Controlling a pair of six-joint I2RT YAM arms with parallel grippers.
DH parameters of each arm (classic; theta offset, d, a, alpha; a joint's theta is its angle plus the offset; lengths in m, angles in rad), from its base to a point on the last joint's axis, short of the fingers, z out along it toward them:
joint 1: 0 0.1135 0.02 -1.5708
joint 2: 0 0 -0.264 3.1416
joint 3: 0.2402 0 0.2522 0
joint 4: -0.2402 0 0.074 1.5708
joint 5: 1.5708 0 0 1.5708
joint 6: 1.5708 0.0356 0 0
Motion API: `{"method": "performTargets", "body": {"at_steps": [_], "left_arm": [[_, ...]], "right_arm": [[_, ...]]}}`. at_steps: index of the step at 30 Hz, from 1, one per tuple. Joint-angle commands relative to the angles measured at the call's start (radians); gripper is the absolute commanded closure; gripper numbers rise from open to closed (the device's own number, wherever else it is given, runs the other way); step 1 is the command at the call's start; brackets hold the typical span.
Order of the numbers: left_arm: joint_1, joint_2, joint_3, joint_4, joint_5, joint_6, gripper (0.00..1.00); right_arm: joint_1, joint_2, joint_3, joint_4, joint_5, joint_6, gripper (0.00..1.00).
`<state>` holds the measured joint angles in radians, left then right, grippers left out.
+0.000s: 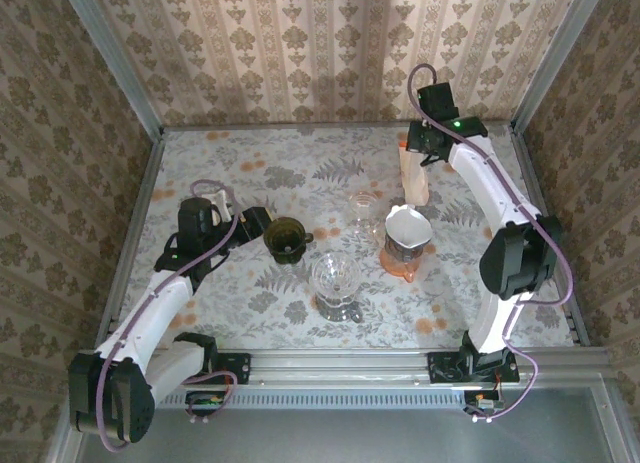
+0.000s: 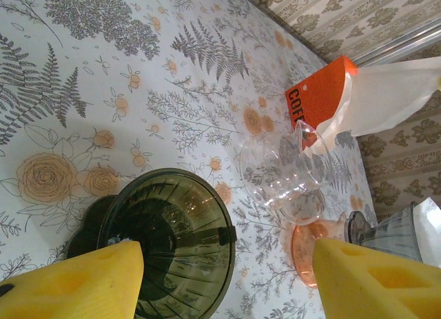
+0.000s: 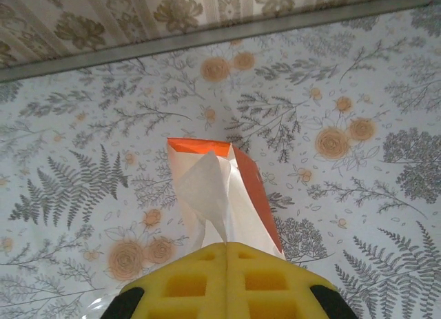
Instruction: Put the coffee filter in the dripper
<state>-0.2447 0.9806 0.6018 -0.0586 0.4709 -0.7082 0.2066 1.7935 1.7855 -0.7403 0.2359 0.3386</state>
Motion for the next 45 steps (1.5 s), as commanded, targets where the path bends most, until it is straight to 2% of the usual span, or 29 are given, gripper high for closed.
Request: {"method": "performTargets", "body": {"at_steps": [1, 11, 17, 24, 29, 33, 38, 45], "left_arm": [[0.01, -0.021, 0.011, 0.009, 0.021, -0.016, 0.32], [0.009, -0.044, 0.039, -0.009, 0.041, -0.025, 0.32], [0.01, -0.078, 0.07, -0.067, 0.046, -0.001, 0.29], [0.009, -0.083, 0.106, -0.121, 0.067, 0.029, 0.29], [0.009, -0.074, 0.114, -0.125, 0.082, 0.036, 0.28], [0.009, -0.066, 0.112, -0.118, 0.1, 0.041, 0.29], [0.01, -0.064, 0.113, -0.127, 0.12, 0.054, 0.29], [0.008, -0.075, 0.116, -0.147, 0.143, 0.075, 0.3]], "right_arm": [[0.04, -0.106, -0.053, 0.014, 0.035, -0.02, 1.0], [0.209, -0.383, -0.097, -0.014, 0.075, -0.069, 1.0], [0.307, -0.477, -0.026, -0.234, -0.131, -0.035, 1.0], [0.488, -0.445, 0.067, -0.58, -0.279, 0.041, 1.0], [0.58, -0.394, 0.131, -0.746, -0.31, 0.094, 1.0], [0.647, -0.33, 0.144, -0.789, -0.343, 0.124, 1.0], [0.674, -0.281, 0.153, -0.787, -0.396, 0.14, 1.0], [0.691, -0.199, 0.171, -0.744, -0.371, 0.137, 1.0]]}}
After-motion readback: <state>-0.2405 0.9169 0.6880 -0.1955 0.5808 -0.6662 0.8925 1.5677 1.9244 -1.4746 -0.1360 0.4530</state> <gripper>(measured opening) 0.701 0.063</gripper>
